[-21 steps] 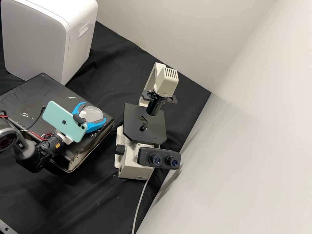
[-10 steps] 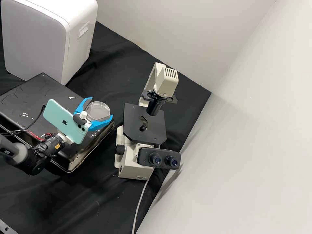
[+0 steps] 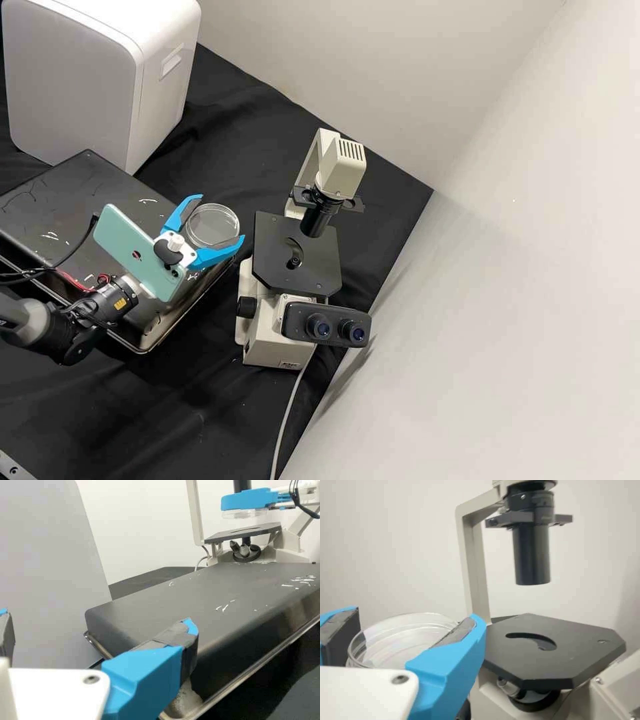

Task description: Place the petri dish on the microscope

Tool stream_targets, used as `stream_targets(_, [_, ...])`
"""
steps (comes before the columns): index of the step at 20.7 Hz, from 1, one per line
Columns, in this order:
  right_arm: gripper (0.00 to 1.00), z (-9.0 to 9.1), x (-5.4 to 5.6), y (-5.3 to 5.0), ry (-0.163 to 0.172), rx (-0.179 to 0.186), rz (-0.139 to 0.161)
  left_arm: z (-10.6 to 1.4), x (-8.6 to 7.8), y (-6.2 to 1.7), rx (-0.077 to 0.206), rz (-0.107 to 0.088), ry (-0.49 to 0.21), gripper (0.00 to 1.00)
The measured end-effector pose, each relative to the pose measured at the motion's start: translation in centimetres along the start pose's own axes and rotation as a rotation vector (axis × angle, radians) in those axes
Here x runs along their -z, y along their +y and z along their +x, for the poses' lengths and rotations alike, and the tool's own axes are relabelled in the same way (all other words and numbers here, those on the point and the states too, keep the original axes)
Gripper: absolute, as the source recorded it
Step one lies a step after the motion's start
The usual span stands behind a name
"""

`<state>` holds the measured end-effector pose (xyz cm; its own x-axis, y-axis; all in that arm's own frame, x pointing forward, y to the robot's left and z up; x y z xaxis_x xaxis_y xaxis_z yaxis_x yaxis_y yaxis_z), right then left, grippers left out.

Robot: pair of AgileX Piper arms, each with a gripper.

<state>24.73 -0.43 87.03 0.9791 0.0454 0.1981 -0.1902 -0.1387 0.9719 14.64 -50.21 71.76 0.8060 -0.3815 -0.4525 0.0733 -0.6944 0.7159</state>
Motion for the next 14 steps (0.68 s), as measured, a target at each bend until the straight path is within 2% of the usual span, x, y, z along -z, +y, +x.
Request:
stream_targets(4, [0.0,0.3,0.2,0.3,0.011,-0.01,0.004,0.0,0.0,0.0,0.0,-0.005,0.0,1.0])
stream_targets(7, [0.0,1.0,0.5,0.7,0.032,-0.024,-0.002,0.0,0.0,0.0,0.0,-0.007,0.0,1.0])
stream_targets(9, [0.0,1.7,0.5,0.6,0.037,-0.023,0.002,0.0,0.0,0.0,0.0,-0.007,0.0,1.0])
stream_targets(12, [0.0,3.0,0.5,-0.4,0.042,0.015,-0.013,0.0,0.0,0.0,0.0,-0.007,0.002,1.0])
stream_targets(14, [0.0,3.9,0.4,-1.0,0.03,0.046,-0.029,0.0,0.0,0.0,0.0,-0.01,0.002,1.0])
